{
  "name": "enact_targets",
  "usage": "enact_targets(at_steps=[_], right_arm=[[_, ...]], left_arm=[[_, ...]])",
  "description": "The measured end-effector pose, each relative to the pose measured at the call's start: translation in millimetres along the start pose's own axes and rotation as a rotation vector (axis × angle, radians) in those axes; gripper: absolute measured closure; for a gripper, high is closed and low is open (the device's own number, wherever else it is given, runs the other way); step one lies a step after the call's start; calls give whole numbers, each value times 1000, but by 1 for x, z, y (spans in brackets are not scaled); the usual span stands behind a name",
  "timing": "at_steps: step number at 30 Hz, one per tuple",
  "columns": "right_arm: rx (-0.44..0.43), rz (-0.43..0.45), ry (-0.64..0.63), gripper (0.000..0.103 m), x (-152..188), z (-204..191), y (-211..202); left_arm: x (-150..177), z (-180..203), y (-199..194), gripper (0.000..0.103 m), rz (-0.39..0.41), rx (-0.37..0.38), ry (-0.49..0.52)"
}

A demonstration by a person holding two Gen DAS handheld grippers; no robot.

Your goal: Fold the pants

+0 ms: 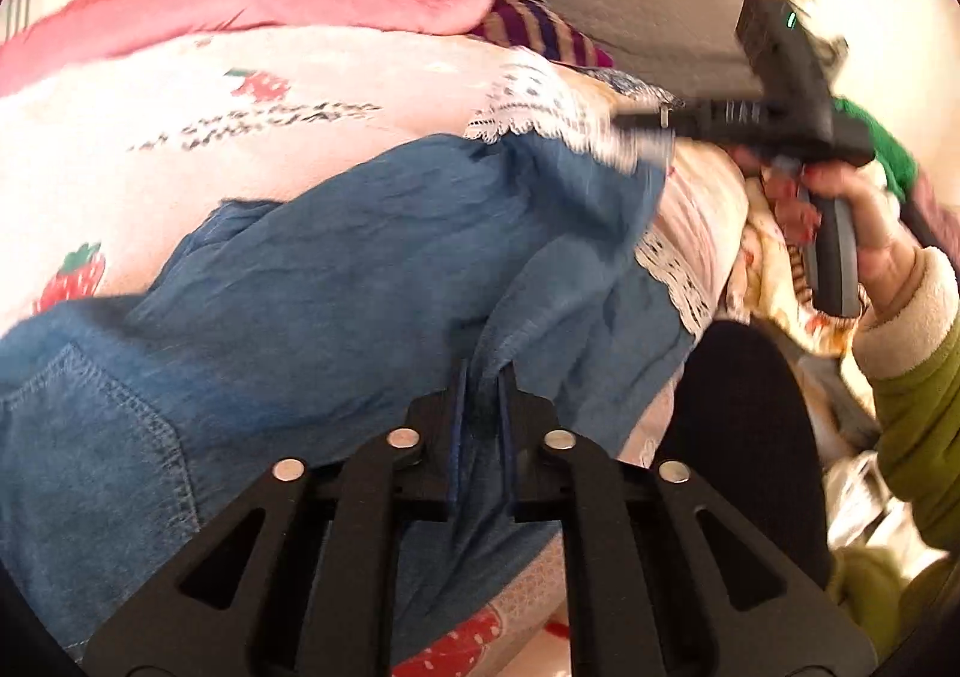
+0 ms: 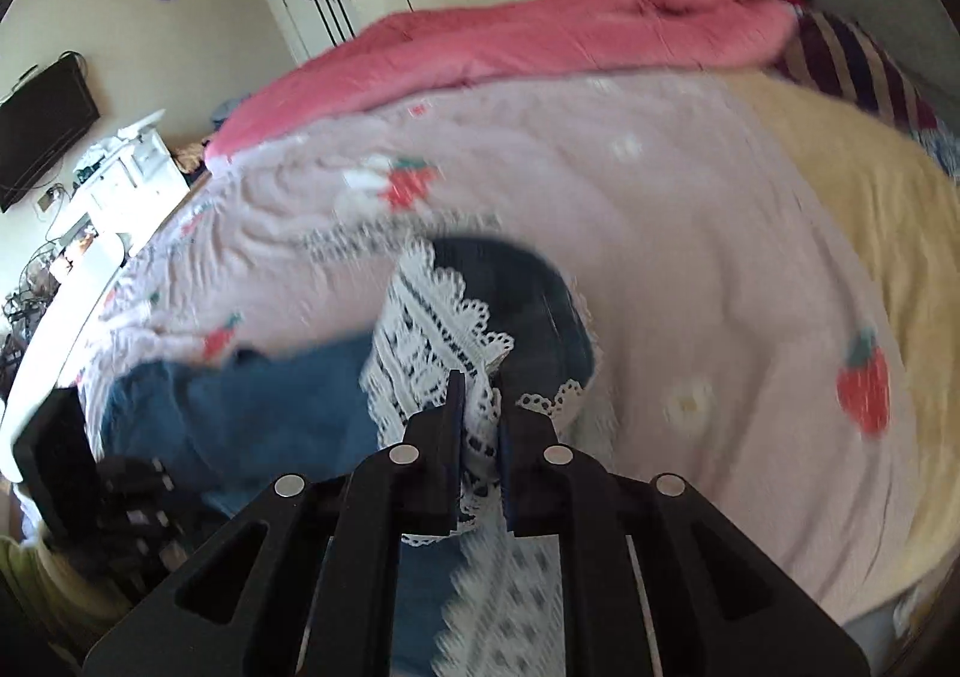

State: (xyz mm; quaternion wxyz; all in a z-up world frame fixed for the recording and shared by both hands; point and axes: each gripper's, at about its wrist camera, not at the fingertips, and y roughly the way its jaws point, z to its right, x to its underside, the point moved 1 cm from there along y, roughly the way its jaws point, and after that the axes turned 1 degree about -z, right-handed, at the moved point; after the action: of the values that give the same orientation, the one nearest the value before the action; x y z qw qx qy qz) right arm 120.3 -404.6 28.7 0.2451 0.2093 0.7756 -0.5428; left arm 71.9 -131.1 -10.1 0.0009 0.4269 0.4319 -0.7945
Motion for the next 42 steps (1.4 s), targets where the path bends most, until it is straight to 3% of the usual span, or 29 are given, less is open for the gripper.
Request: enact_targets(at_steps=[1,3,5,8,10,11,12,14,19,23,28,39,42], right_arm=[[-18,-10,16,88,16,7,-3],[-49,-13,34,73,34,12,-5],[-80,5,43,64,47,14,-12],[-76,15,39,64,53,14,-16],[-59,6,34,73,54,14,-16],[-48,1,34,87,52,15,-16],[-46,1,44,94,52,18,-19],[-61,17,75,94,50,24,-26],[-108,57,81,94,56,27,-51],[-115,3,37,94,74,17,-47],[-85,-81,57,94,99,22,-27],[-40,-90,79,92,115,22,-27],[-31,-56,102,83,114,22,-42]], left_arm=[[0,4,0,89,-3,1,16],[2,13,1,80,-7,-7,56],[2,20,2,72,-11,-11,79],[3,27,5,69,-21,-22,97],[4,29,11,70,-34,-36,110],[5,30,14,77,-39,-45,116],[6,31,18,93,-50,-60,125],[7,32,24,103,-71,-106,145],[-2,28,-3,103,-36,-103,168],[0,26,-24,103,-24,-104,189],[22,24,-10,103,-91,-94,182],[37,32,3,103,-114,-70,172],[39,30,-5,93,-89,-22,141]])
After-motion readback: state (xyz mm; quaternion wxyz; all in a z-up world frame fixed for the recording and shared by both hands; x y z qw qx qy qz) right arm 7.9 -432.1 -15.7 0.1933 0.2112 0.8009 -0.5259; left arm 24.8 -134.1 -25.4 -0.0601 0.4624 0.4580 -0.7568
